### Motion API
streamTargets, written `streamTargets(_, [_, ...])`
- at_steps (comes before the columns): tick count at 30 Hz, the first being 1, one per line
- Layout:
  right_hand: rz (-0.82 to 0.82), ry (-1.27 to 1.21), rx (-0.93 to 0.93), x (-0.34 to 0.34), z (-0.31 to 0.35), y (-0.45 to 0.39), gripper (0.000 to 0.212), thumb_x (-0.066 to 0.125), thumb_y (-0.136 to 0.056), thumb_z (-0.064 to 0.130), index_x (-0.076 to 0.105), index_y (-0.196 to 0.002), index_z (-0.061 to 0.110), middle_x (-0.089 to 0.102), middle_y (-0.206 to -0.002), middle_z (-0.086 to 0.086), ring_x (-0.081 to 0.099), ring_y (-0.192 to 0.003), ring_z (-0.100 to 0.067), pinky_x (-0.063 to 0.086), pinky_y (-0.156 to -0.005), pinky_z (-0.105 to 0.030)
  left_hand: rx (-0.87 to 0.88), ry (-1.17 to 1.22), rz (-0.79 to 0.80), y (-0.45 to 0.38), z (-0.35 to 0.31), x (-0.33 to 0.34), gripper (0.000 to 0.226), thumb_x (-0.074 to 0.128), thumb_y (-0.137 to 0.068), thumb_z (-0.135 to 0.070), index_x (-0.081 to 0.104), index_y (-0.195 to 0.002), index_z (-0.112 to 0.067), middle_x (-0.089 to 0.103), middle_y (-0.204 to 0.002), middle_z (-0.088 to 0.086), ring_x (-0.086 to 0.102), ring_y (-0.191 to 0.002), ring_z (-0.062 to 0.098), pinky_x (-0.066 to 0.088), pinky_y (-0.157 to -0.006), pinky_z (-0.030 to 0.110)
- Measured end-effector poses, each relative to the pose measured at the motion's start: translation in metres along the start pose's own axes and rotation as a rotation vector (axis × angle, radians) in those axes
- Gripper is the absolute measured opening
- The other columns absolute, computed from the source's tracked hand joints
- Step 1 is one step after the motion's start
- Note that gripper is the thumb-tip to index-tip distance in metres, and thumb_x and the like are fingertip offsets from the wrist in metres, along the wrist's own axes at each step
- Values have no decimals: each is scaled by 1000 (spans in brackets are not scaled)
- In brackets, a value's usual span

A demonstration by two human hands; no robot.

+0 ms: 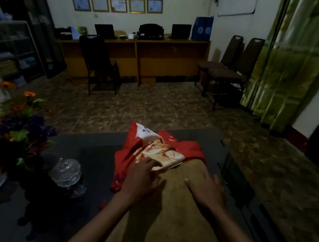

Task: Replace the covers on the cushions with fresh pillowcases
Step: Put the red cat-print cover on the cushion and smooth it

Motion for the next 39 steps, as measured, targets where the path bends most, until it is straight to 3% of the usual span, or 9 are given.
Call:
streamTargets(6, [-82,0,-294,12,-3,14,61,46,-97,35,33,-156,30,45,-154,-2,45,-136,-25,36,-113,-41,40,-13,121,-78,-58,47,29,59,-88,-28,75,-111,-22,74,-107,1,68,-96,18,53,-85,31])
streamTargets(12, [6,41,-382,7,-7,26,49,41,-103,35,36,-151,39,31,-160,6,38,-138,-29,34,-114,-47,32,-197,39,-118,-59,66,17,61,-92,-31,75,-95,-23,72,-90,0,66,-78,17,44,-65,29])
streamTargets(16, [127,97,-327,8,-6,23,43,37,-104,29,43,-147,29,24,-163,0,27,-144,-33,23,-120,-50,144,-137,83,-122,-75,73,14,58,-96,-19,70,-103,-20,67,-98,-2,61,-84,12,50,-76,30])
streamTargets(20, [76,-154,-270,16,-11,12,68,40,-98,58,22,-158,35,18,-164,10,25,-148,-17,18,-124,-34,259,-9,243,-96,-96,68,31,56,-91,-23,65,-121,-21,66,-114,-5,62,-102,5,50,-90,20])
streamTargets(24, [202,-41,-173,16,-10,4,78,55,-97,47,13,-162,30,6,-169,1,7,-155,-27,9,-125,-40,293,-102,246,-64,-80,55,28,59,-97,-17,65,-124,-18,64,-122,-1,58,-112,10,41,-99,16])
streamTargets(27, [124,51,-320,14,-6,8,56,47,-100,30,35,-154,26,36,-156,-3,30,-145,-30,26,-118,-41,204,-133,183,-53,-57,49,26,54,-99,-17,69,-120,-10,67,-124,14,61,-114,28,47,-102,35])
streamTargets(31, [-40,-227,-498,16,-20,23,50,61,-98,35,52,-147,28,50,-149,8,41,-140,-9,30,-119,-29,87,-80,118,-49,-40,46,24,55,-98,-12,63,-117,-24,65,-113,-5,61,-96,4,52,-82,18])
streamTargets(35, [-379,-431,-281,18,-29,34,42,82,-82,27,71,-123,22,66,-121,2,60,-114,-15,46,-103,-35,36,-9,159,-51,-59,56,30,60,-93,-13,60,-120,-25,61,-114,-9,59,-101,4,46,-82,15])
streamTargets(39, [-126,-362,-209,18,-22,40,44,62,-84,23,66,-127,25,61,-130,1,56,-122,-25,45,-104,-36,1,67,138,-61,-84,72,22,57,-95,-13,61,-113,-24,63,-102,-9,57,-87,0,40,-71,12])
Point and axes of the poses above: each hand's wrist, its own y-axis away from the middle knuckle, its own x-axis out of the palm, z = x × y, the point moved 1 cm from there along -y, towards the middle knuckle
